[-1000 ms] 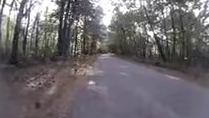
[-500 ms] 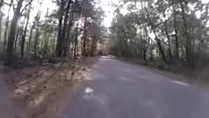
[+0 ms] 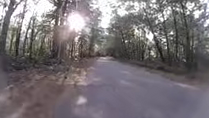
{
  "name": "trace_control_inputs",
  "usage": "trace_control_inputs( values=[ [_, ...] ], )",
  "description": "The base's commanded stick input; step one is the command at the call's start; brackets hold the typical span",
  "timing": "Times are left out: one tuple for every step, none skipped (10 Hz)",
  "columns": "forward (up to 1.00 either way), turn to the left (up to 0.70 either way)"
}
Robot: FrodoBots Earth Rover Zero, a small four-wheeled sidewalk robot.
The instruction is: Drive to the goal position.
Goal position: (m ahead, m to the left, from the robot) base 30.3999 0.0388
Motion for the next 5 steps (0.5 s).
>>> trace_control_inputs(
  values=[
    [0.70,0.00],
    [0.70,0.00],
    [0.70,0.00],
    [0.70,0.00],
    [0.70,0.00]
  ],
)
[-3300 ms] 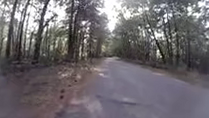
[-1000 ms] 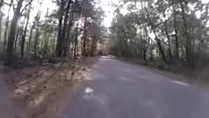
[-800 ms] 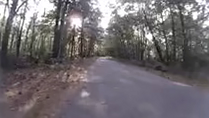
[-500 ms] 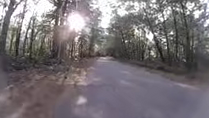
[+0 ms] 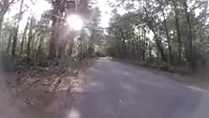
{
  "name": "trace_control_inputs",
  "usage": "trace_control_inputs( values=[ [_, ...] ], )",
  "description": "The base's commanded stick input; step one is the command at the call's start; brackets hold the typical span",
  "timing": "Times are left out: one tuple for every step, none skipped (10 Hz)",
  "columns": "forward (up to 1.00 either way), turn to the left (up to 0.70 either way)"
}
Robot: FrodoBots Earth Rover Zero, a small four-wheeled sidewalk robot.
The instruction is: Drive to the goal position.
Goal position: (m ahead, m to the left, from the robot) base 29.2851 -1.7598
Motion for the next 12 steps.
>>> trace_control_inputs(
  values=[
    [0.70,0.00],
    [0.70,0.00],
    [0.70,0.00],
    [0.70,0.00],
    [0.70,-0.01],
    [0.70,-0.01],
    [0.70,-0.02],
    [0.70,-0.02],
    [0.70,-0.01],
    [0.70,-0.01],
    [0.70,-0.01],
    [0.70,-0.01]
  ],
)
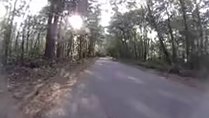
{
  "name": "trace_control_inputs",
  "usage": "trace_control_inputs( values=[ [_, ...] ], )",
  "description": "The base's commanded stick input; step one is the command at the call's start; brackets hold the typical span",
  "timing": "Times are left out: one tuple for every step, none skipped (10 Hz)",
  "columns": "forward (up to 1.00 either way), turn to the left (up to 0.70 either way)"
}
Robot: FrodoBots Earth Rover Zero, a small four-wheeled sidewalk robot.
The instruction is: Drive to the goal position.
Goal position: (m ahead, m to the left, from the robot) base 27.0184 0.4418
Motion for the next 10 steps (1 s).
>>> trace_control_inputs(
  values=[
    [0.70,-0.01],
    [0.70,-0.01],
    [0.70,-0.01],
    [0.70,-0.01],
    [0.70,-0.01],
    [0.70,-0.01],
    [0.70,-0.01],
    [0.70,0.08],
    [0.70,0.23],
    [0.70,0.27]
  ],
)
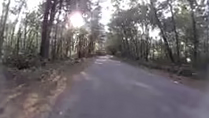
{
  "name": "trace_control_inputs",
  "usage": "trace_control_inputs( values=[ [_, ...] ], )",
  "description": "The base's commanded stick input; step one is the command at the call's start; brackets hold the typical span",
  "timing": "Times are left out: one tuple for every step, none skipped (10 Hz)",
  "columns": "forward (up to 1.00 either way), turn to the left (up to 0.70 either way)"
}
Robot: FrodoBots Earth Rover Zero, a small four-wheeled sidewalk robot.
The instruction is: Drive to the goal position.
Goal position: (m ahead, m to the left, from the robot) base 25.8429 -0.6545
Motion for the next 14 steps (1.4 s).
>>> trace_control_inputs(
  values=[
    [0.70,0.18],
    [0.70,0.00],
    [0.70,-0.01],
    [0.70,-0.01],
    [0.70,-0.01],
    [0.70,-0.01],
    [0.70,-0.01],
    [0.70,-0.01],
    [0.70,-0.01],
    [0.70,-0.01],
    [0.70,-0.01],
    [0.70,-0.01],
    [0.70,-0.01],
    [0.70,-0.01]
  ],
)
